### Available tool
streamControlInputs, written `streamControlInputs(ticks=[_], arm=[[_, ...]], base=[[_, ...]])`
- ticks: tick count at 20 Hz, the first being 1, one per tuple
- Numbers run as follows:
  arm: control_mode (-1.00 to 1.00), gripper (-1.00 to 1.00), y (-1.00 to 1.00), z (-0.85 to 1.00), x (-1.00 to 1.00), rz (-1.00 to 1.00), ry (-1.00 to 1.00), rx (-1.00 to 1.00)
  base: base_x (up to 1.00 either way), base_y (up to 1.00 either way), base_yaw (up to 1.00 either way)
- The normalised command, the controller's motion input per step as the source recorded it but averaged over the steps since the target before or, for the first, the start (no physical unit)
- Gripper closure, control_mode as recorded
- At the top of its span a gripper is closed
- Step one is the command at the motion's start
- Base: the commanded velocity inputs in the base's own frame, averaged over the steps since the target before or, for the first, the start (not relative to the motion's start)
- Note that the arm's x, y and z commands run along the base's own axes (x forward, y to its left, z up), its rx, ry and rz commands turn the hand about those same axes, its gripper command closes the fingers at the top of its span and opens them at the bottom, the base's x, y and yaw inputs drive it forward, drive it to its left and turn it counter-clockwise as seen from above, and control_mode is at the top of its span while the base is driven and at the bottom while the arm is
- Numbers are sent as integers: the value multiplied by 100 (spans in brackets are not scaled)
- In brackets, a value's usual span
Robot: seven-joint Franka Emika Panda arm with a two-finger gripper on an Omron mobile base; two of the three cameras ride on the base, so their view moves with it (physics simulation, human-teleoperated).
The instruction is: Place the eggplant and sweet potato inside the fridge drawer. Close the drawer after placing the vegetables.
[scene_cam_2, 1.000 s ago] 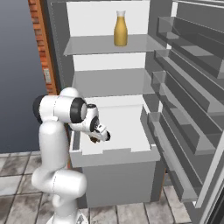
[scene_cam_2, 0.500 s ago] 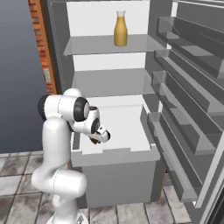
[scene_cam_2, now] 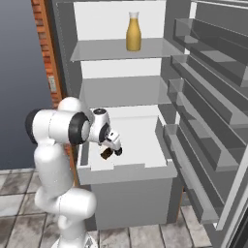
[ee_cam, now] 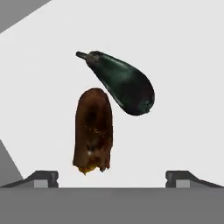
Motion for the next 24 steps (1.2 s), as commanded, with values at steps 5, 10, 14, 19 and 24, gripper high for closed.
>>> streamControlInputs(ticks=[5,10,14,19,24], arm=[[-100,-100,-31,62,-98,-3,-15,4],[-100,-100,-46,48,-100,-9,-14,7],[-100,-100,-49,53,-100,-11,-11,10],[-100,-100,-44,7,-100,-12,-2,17],[-100,-100,-50,-15,-55,-7,-1,10]], base=[[0,0,0],[0,0,0],[0,0,0],[0,0,0],[0,0,0]])
